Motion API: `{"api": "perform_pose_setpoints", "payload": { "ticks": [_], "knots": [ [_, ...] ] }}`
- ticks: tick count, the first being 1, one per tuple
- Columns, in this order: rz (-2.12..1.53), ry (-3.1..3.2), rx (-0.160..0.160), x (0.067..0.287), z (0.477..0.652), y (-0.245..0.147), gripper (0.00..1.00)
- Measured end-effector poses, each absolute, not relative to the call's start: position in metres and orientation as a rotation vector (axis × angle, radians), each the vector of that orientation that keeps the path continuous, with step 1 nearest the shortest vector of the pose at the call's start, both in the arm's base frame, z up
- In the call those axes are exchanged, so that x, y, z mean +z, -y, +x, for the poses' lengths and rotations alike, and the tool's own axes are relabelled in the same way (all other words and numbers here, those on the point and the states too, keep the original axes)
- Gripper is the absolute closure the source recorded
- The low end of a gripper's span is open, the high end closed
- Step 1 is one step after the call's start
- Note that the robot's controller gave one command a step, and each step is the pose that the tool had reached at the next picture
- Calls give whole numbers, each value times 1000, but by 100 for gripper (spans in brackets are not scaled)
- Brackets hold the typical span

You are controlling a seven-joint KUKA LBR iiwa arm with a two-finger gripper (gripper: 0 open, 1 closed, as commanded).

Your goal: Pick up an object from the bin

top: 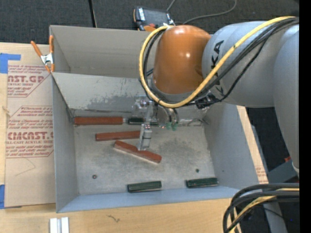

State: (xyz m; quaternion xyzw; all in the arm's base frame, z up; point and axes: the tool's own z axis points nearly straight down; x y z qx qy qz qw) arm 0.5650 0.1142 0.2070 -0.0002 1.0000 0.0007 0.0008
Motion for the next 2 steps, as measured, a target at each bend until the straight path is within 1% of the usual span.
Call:
{"api": "perform_pose_setpoints", "payload": {
  "ticks": [1,2],
  "knots": [
    [-196,-3143,1,66,503,-145,0],
    [-1114,-2928,-2,179,542,-128,0]
  ]
}}
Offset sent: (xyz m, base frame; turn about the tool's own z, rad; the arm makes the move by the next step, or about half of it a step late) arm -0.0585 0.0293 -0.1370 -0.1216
